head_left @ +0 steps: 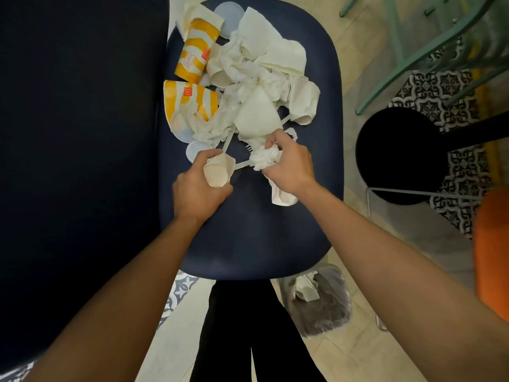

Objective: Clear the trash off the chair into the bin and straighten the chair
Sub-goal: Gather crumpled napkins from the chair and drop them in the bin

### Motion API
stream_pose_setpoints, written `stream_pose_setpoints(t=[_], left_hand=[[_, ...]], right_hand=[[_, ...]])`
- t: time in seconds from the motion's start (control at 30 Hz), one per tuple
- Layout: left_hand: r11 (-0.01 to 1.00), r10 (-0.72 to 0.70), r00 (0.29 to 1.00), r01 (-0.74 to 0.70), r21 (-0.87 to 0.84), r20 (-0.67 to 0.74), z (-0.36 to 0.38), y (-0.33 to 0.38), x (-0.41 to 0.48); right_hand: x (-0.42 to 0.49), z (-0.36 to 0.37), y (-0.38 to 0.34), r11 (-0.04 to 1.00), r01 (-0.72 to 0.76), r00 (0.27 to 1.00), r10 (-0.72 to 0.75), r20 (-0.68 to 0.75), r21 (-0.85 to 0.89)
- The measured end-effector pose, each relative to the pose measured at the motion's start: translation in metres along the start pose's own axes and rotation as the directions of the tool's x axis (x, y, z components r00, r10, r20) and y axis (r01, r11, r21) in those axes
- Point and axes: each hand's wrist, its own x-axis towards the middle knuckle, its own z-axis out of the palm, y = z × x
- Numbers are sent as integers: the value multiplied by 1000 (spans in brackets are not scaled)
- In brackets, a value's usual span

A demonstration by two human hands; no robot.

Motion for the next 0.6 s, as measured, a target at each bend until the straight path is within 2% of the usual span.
stream_pose_setpoints(t=[0.33, 0.6], left_hand=[[980, 76, 997, -74, -184, 5, 15, 12, -27], [978, 116, 989, -97, -185, 94, 24, 0, -62]], right_hand=[[-42, -18, 23, 994, -44, 997, 51, -60, 99], [-100, -11, 42, 989, -73, 983, 93, -157, 127]])
